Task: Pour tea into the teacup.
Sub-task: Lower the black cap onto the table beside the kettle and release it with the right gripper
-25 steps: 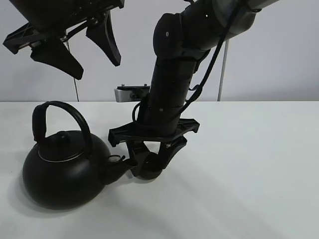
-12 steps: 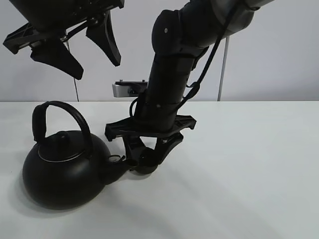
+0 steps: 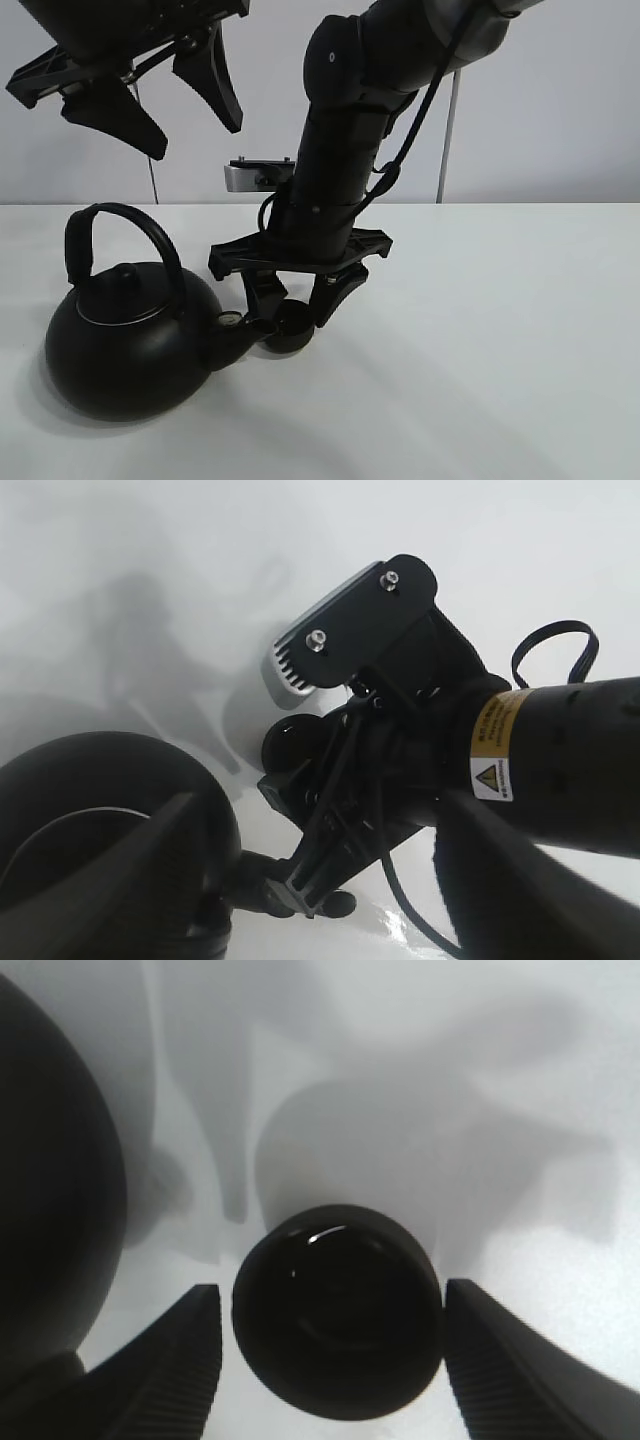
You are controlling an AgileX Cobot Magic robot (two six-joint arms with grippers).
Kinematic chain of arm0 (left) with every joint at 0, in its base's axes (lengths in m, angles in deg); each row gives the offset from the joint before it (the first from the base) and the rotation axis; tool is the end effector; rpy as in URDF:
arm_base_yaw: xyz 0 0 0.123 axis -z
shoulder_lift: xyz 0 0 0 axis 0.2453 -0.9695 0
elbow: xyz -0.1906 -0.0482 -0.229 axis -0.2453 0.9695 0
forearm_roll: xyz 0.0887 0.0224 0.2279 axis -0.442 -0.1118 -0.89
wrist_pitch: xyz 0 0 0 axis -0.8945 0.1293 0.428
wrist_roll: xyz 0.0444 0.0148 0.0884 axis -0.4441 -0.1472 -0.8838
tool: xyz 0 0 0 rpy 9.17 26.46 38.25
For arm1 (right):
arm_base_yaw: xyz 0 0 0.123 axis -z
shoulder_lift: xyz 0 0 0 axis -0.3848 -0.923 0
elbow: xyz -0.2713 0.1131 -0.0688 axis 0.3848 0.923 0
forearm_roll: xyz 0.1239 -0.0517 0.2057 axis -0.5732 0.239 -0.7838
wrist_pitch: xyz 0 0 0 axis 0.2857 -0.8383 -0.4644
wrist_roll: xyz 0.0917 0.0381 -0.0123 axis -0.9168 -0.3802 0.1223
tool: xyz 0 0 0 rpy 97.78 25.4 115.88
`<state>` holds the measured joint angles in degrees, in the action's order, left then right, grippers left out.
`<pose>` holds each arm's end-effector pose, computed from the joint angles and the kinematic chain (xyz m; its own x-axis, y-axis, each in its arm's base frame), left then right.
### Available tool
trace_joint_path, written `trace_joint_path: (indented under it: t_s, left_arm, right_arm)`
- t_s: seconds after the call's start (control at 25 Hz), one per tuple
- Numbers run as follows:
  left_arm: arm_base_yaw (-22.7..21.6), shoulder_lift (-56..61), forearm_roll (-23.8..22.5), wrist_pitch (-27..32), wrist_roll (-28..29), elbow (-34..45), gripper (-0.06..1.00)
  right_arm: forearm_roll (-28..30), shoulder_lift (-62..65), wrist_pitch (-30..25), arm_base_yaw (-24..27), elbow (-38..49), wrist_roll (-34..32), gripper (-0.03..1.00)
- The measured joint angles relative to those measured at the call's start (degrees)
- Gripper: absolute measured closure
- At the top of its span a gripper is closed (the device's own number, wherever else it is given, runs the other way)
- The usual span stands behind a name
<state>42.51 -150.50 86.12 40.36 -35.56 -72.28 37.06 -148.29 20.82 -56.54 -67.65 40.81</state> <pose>0.3028 -0.1846 0.2940 -0.9018 0.0141 -0.4320 0.1942 0.9061 -0.3759 0.3730 0.2687 0.1403 -0.8416 -0.5008 -0.2022 -0.5326 0.8316 0.1574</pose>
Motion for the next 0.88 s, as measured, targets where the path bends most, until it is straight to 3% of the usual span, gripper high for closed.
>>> trace_joint_path:
  t_s: [0.48, 0.88]
  left_arm:
    - [0.0, 0.0, 0.0, 0.0, 0.0, 0.0, 0.47]
    - [0.0, 0.0, 0.0, 0.0, 0.0, 0.0, 0.47]
  right_arm:
    - [-0.1, 0.1, -1.0, 0.2, 0.0, 0.0, 0.53]
    - [-1.5, 4.7, -4.5, 5.5, 0.0, 0.0, 0.53]
